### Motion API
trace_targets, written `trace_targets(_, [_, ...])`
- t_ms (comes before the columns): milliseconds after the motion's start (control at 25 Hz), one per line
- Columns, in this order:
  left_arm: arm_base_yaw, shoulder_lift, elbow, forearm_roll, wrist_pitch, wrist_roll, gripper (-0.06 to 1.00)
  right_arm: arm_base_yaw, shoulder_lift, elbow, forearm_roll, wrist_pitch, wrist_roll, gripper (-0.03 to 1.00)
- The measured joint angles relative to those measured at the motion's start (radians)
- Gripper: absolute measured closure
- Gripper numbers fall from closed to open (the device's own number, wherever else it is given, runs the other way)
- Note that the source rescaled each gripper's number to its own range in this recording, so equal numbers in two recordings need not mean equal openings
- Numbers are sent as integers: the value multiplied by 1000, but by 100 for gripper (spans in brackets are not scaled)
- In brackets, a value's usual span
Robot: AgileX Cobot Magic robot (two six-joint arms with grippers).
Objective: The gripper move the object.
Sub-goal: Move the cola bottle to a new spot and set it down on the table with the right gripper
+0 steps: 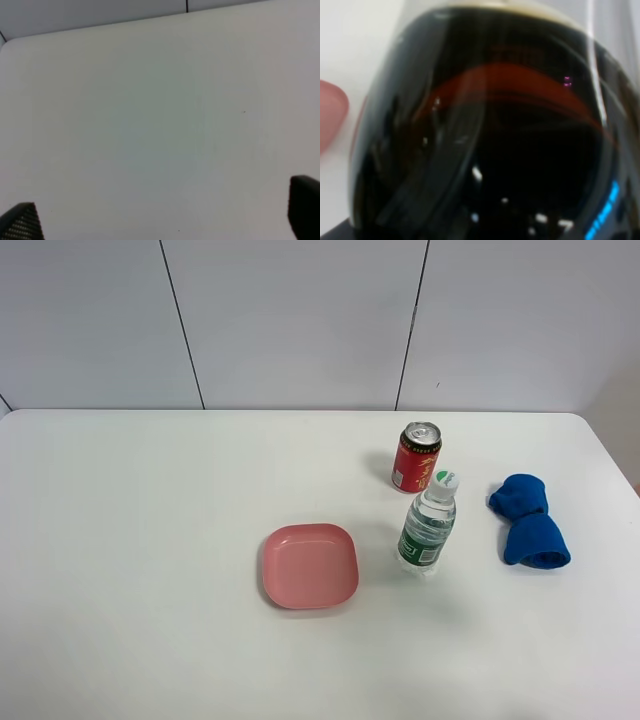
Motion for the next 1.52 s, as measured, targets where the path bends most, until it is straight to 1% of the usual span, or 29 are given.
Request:
trace_targets(280, [0, 0, 0, 0, 0, 0, -6, 0, -163, 182, -57, -111, 0, 97])
trace_targets(520, [0, 0, 0, 0, 0, 0, -6, 0, -208, 332, -104, -202, 18, 97])
trace_targets(600, [0, 0, 0, 0, 0, 0, -6, 0, -207, 373, -115, -239, 65, 97])
trace_targets(720, [0, 0, 0, 0, 0, 0, -6, 0, -207, 411, -124, -305, 191, 97])
trace_targets(840, [0, 0, 0, 0, 0, 0, -6, 0, -207, 434, -167, -347, 322, 97])
trace_targets(960, [0, 0, 0, 0, 0, 0, -6, 0, -207, 441, -217, -360, 387, 97])
trace_targets(1080, [0, 0, 0, 0, 0, 0, -6, 0, -206, 442, -241, -379, 400, 97])
trace_targets(1160, [0, 0, 0, 0, 0, 0, -6, 0, -204, 442, -244, -397, 389, 97])
trace_targets(1280, [0, 0, 0, 0, 0, 0, -6, -19, -194, 442, -212, -445, 315, 97])
trace_targets(1320, [0, 0, 0, 0, 0, 0, -6, -36, -190, 442, -183, -463, 281, 97])
trace_targets(1400, [0, 0, 0, 0, 0, 0, -6, -78, -176, 442, -109, -513, 176, 97])
trace_targets(1440, [0, 0, 0, 0, 0, 0, -6, -106, -169, 442, -55, -540, 123, 97])
trace_targets(1520, [0, 0, 0, 0, 0, 0, -6, -168, -149, 443, 69, -588, -26, 97])
